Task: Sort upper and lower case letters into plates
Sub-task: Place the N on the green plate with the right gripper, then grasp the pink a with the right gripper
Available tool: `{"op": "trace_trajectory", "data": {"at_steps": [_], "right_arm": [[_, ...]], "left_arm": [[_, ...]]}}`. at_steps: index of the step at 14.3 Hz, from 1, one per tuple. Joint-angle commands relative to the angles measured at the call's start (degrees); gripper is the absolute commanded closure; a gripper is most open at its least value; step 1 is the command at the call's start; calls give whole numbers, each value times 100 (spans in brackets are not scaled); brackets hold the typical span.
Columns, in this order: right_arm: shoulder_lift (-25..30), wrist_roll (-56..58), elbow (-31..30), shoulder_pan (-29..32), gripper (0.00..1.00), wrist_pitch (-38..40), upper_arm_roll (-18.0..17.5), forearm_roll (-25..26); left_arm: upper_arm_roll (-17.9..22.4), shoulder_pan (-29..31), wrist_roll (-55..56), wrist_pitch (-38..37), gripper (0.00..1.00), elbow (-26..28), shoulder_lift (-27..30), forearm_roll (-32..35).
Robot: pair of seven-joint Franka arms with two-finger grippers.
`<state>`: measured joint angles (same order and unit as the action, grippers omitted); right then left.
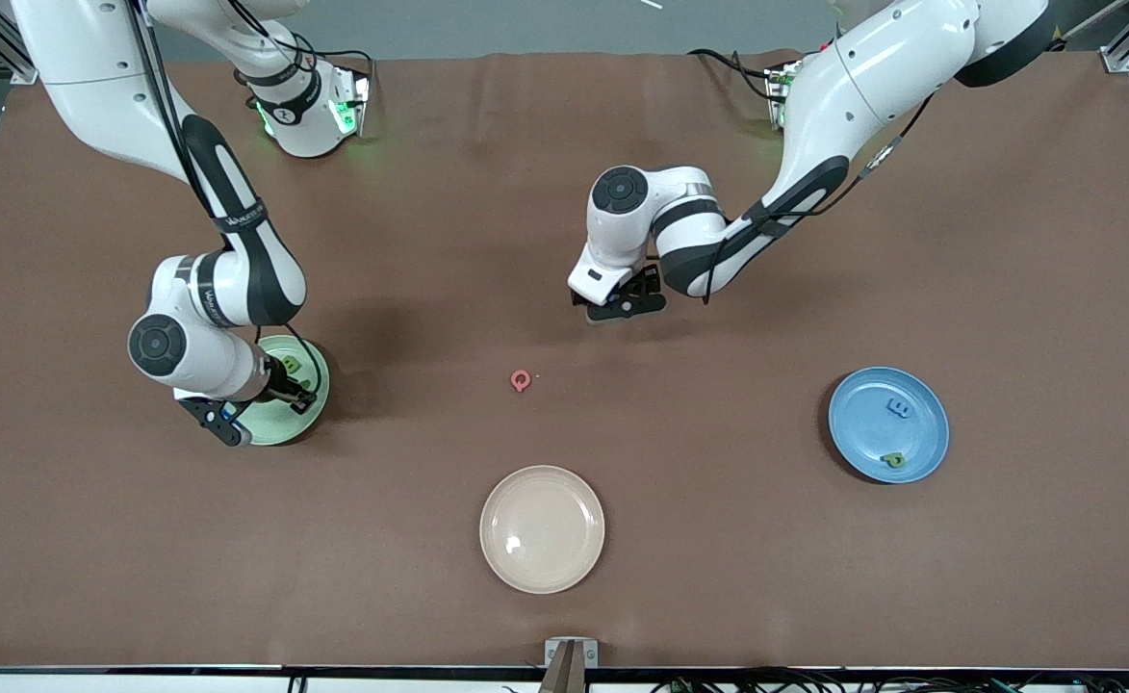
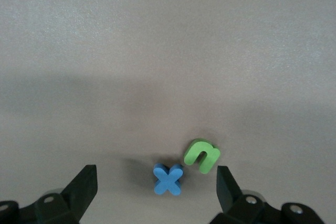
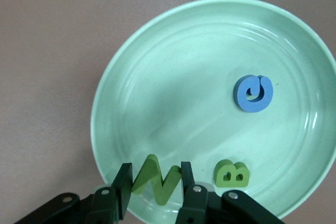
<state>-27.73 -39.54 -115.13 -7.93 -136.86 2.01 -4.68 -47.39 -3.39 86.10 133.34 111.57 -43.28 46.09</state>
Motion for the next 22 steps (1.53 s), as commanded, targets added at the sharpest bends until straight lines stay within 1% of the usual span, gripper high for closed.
{"op": "trace_trajectory", "data": {"at_steps": [1,4,5,6,7,8,9,10,12,14,15,16,18,20,22], "right_arm": [[277,218,-484,169,100,-306,-131,-77],[259,288,-528,213,100,-306,-131,-77],[259,315,-528,213,100,-306,-131,-77],[259,315,-528,222,98,-298,-131,-77],[250,315,-502,266,87,-263,-131,-86],[250,306,-484,283,61,-245,-131,-86],[259,315,-475,284,21,-236,-131,-86],[259,315,-458,284,0,-227,-131,-86],[259,263,-266,231,0,-71,-157,-86],[242,9,173,74,0,517,-157,-103],[233,-315,410,-75,0,746,-166,-104],[215,-614,543,-242,0,818,-166,-138],[189,-1237,719,-664,0,819,-157,-331],[-21,-1783,912,-1015,0,766,-149,-524],[-302,-2432,1219,-1376,0,757,-149,-596]], "left_arm": [[133,-171,-32,52,0,-161,-57,129],[204,-241,-23,52,2,-162,-93,129],[204,-241,-6,52,5,-162,-93,129],[204,-250,3,52,13,-162,-93,129],[204,-241,46,52,20,-162,-93,129],[204,-250,64,52,20,-153,-93,120],[204,-241,73,52,20,-153,-93,120],[204,-241,117,52,20,-136,-93,120],[204,-250,126,52,20,-136,-93,120],[204,-250,126,52,20,-135,-101,120],[204,-250,126,52,21,-136,-136,120],[204,-250,126,52,22,-136,-145,120],[204,-250,117,52,26,-136,-154,120],[204,-250,117,52,32,-136,-189,129],[204,-241,117,52,35,-136,-189,129]]}}
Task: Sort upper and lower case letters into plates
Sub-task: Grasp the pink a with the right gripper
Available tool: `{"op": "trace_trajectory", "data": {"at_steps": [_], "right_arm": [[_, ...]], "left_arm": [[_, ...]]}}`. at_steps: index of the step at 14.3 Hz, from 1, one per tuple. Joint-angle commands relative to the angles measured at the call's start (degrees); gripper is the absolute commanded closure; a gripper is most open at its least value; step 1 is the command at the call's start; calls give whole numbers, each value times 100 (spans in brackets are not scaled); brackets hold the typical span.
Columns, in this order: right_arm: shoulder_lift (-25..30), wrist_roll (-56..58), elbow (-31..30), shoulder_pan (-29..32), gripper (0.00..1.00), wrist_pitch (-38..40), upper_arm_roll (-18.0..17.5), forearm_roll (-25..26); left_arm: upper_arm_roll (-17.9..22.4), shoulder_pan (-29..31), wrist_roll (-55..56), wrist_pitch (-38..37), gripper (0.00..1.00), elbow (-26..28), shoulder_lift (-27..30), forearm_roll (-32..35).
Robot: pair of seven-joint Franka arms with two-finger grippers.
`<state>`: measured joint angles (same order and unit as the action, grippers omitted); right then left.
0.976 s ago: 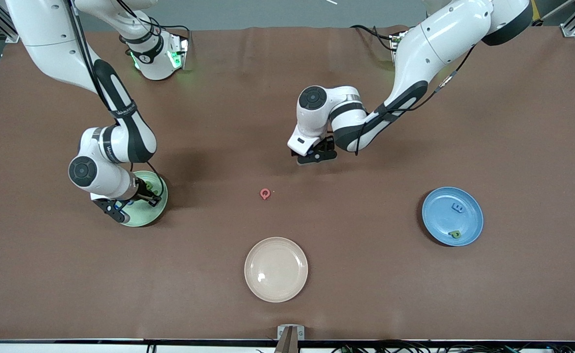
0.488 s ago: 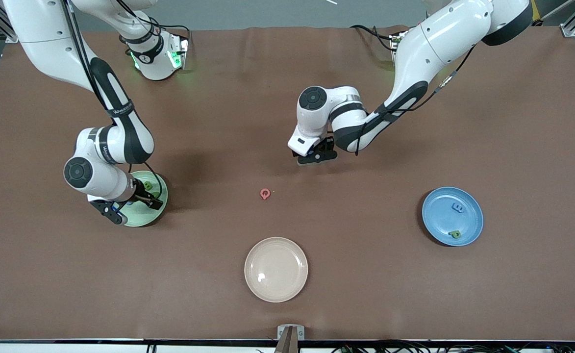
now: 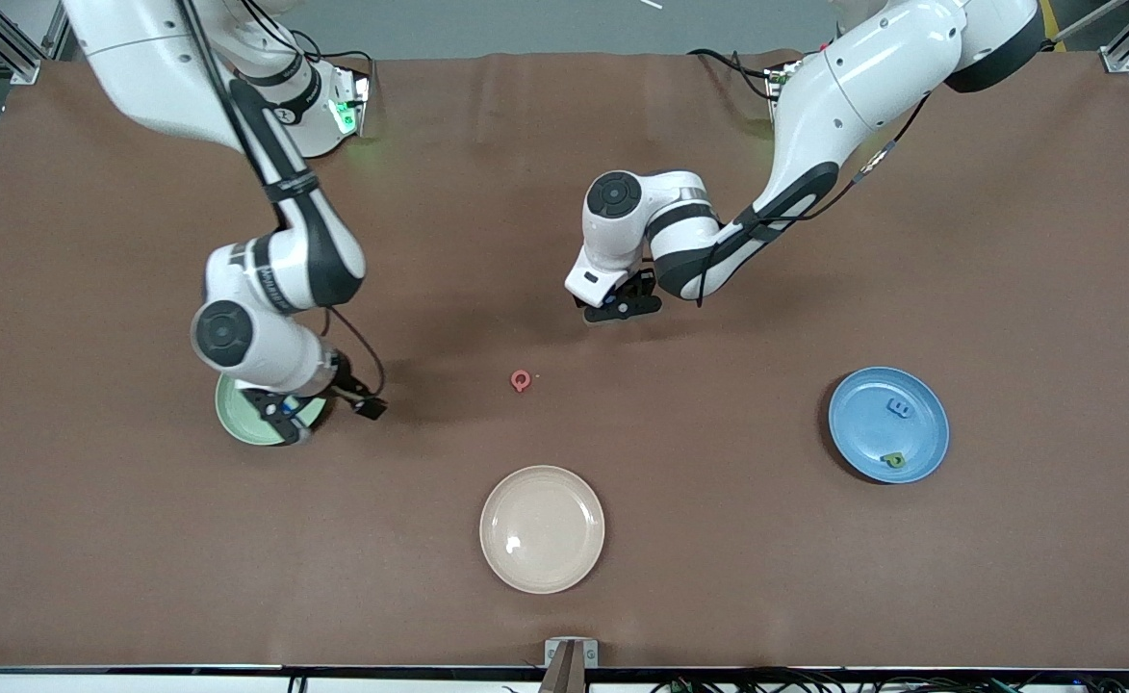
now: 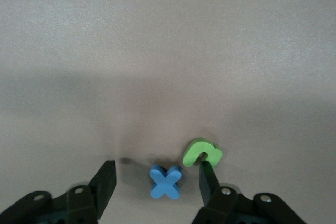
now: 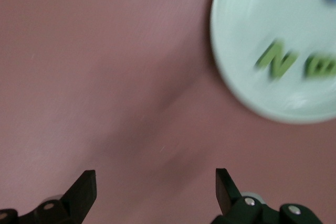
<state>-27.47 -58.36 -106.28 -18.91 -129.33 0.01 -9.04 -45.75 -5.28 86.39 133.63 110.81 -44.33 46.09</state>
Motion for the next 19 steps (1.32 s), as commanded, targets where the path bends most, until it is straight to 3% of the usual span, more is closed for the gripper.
{"op": "trace_trajectory", "data": {"at_steps": [1,4,7,9,11,12,15,19], "right_arm": [[-494,-928,519,-437,0,-4,52,-159],[-960,-1913,1012,-938,0,-4,69,-81],[-1259,-2547,1259,-1211,0,-223,69,-80],[-1444,-2794,1425,-1369,0,-355,69,-80],[-1611,-2988,1654,-1475,0,-356,69,-63],[-1655,-2919,1672,-1562,0,-356,69,7],[-1752,-2542,1672,-1809,0,-469,61,1112],[-1805,-2356,1620,-1941,6,-821,52,1203]], "left_arm": [[40,-61,89,23,37,-59,-85,128],[40,-52,80,23,46,-59,-85,128],[40,-52,80,23,46,-77,-85,128],[40,-52,89,23,20,-77,-76,128],[31,-52,132,23,7,-86,-23,111],[31,-52,194,23,4,-86,-15,111],[5,-104,265,23,1,-77,-6,102],[-4,-131,273,5,1,-7,-6,84]]}}
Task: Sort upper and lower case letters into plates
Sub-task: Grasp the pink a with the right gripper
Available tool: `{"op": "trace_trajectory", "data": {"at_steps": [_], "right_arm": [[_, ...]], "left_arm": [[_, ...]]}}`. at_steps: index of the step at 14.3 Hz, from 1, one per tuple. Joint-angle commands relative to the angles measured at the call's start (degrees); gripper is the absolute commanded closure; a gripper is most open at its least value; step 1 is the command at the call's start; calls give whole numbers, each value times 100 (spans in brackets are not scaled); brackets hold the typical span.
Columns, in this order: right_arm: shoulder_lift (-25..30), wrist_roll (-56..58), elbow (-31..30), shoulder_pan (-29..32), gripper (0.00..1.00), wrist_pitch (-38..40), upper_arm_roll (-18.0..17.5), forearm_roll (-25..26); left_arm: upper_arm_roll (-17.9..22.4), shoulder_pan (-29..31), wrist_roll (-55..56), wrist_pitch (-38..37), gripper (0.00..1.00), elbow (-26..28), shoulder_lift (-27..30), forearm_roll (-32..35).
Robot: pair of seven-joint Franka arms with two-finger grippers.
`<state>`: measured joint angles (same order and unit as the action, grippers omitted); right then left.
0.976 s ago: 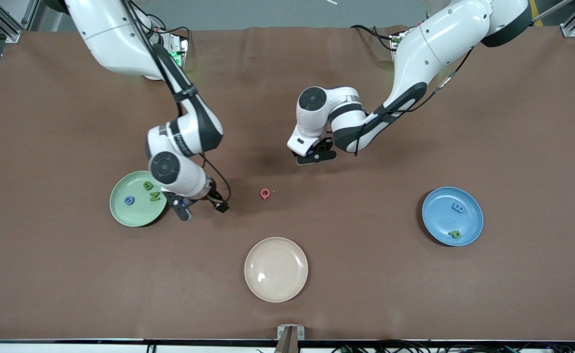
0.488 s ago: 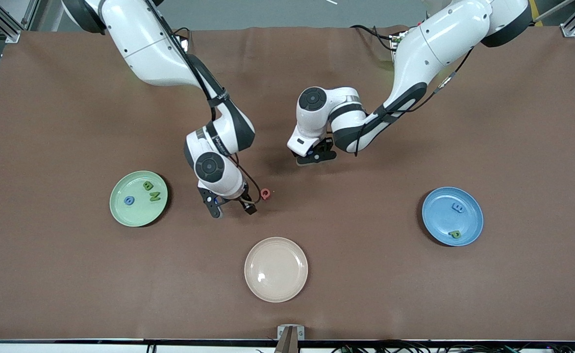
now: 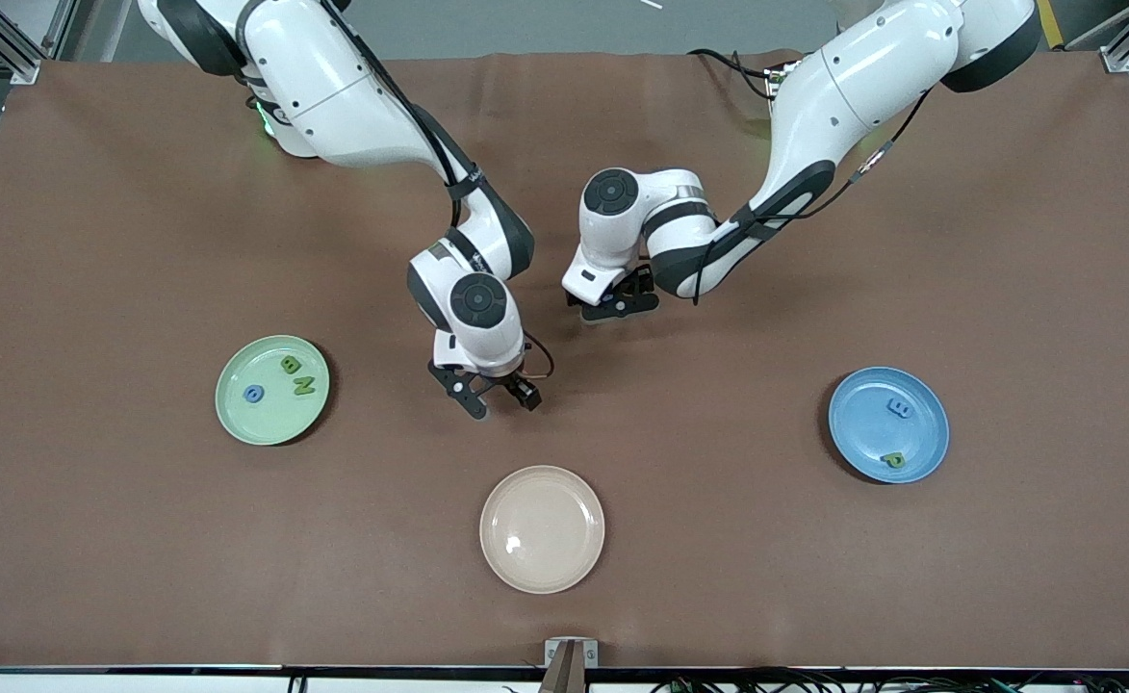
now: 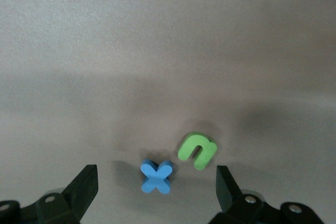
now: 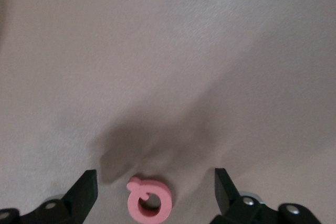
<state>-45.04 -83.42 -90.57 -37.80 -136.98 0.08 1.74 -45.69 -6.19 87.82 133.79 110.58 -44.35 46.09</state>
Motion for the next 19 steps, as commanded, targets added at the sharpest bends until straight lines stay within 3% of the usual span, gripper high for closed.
{"op": "trace_trajectory", "data": {"at_steps": [1,5,7,10,12,15,17,19], "right_arm": [[-49,203,48,-96,9,-66,45,116],[-40,239,39,-166,21,-40,45,90],[-40,326,31,-166,34,-40,45,90],[-22,344,22,-140,69,4,36,81],[-5,344,13,-79,97,30,27,72],[144,702,13,149,100,337,-17,63],[460,1413,13,491,100,959,-26,20],[837,2213,-83,895,100,1461,-17,-95]], "left_arm": [[-11,-66,130,-20,1,42,-12,84],[7,-75,51,-29,1,130,-48,102],[25,-75,-2,-46,1,130,-57,128],[25,-31,-11,-55,1,121,-30,128],[51,-13,-20,-55,1,112,-30,137],[112,-13,-90,-55,2,112,-30,137],[121,-5,-90,-55,3,104,-30,189],[121,22,-99,-55,11,86,-30,269]]}}
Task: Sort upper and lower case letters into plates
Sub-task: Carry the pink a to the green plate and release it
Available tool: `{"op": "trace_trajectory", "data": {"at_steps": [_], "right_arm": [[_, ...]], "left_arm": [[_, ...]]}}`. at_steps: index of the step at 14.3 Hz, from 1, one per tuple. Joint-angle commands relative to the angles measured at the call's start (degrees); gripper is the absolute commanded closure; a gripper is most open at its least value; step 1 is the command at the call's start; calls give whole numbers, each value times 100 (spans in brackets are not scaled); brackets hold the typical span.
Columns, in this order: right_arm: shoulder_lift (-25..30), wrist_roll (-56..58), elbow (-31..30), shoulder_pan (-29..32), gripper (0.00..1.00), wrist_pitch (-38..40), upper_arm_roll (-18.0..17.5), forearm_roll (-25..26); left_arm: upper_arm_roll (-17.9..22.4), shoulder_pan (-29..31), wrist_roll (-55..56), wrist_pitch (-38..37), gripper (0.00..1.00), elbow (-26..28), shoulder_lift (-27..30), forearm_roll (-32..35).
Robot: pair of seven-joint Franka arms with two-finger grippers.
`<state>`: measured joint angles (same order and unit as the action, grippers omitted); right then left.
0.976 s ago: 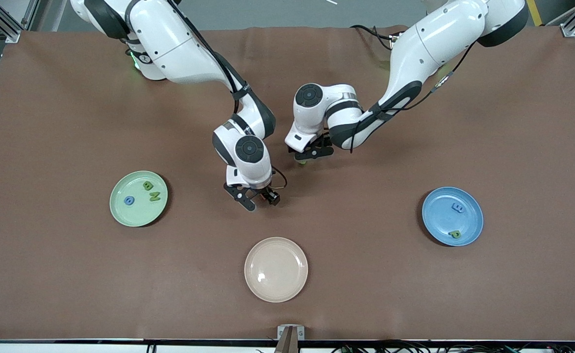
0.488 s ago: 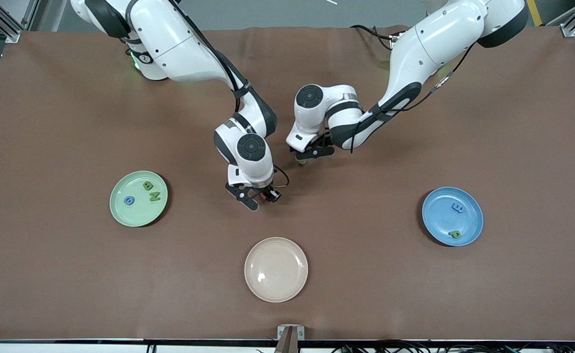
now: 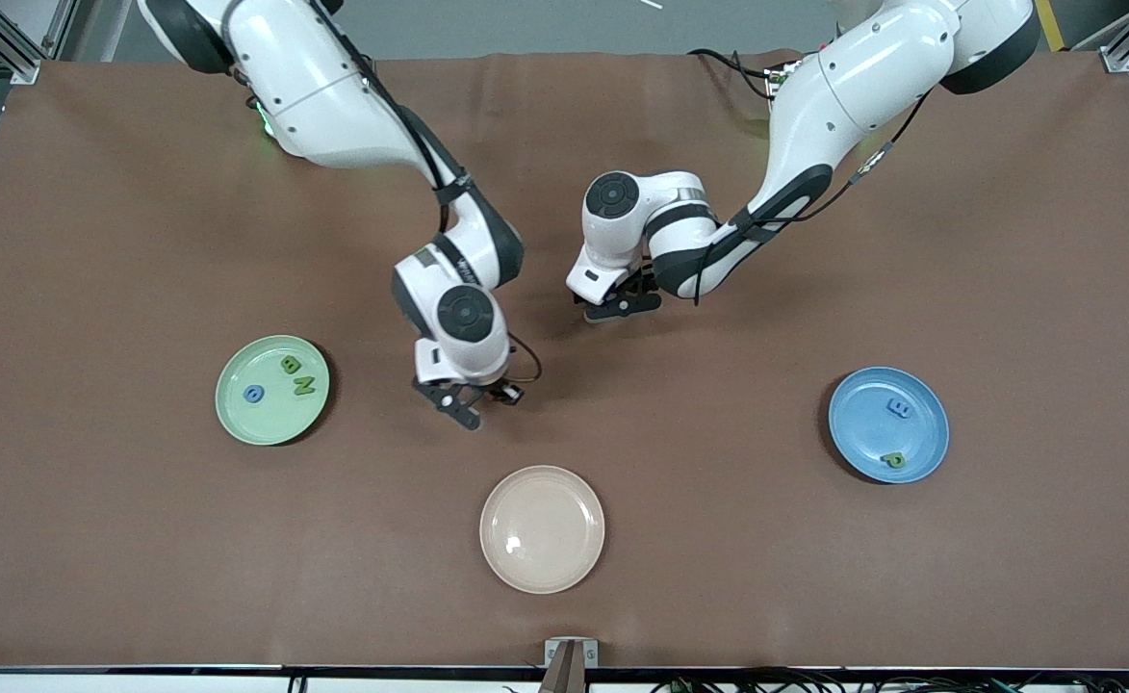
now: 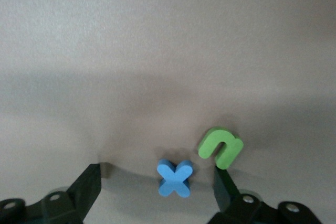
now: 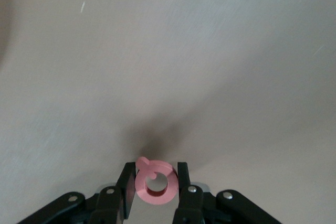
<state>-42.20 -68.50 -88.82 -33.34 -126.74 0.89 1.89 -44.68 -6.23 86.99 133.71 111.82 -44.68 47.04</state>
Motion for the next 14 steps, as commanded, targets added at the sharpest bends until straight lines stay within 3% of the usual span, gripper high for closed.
{"op": "trace_trajectory", "data": {"at_steps": [1,5,11,14], "right_arm": [[747,1055,-398,643,100,518,-98,-119],[1380,2847,-1162,1609,100,466,-89,-119],[1522,4817,-1707,2700,100,-15,-89,-119],[1575,5433,-2365,3061,100,-788,-98,-119]], "left_arm": [[20,25,-7,-47,15,-47,3,174],[20,34,2,-47,24,-47,12,174],[12,-54,107,-55,17,-20,12,174],[11,-54,107,-55,33,-12,21,174]]}}
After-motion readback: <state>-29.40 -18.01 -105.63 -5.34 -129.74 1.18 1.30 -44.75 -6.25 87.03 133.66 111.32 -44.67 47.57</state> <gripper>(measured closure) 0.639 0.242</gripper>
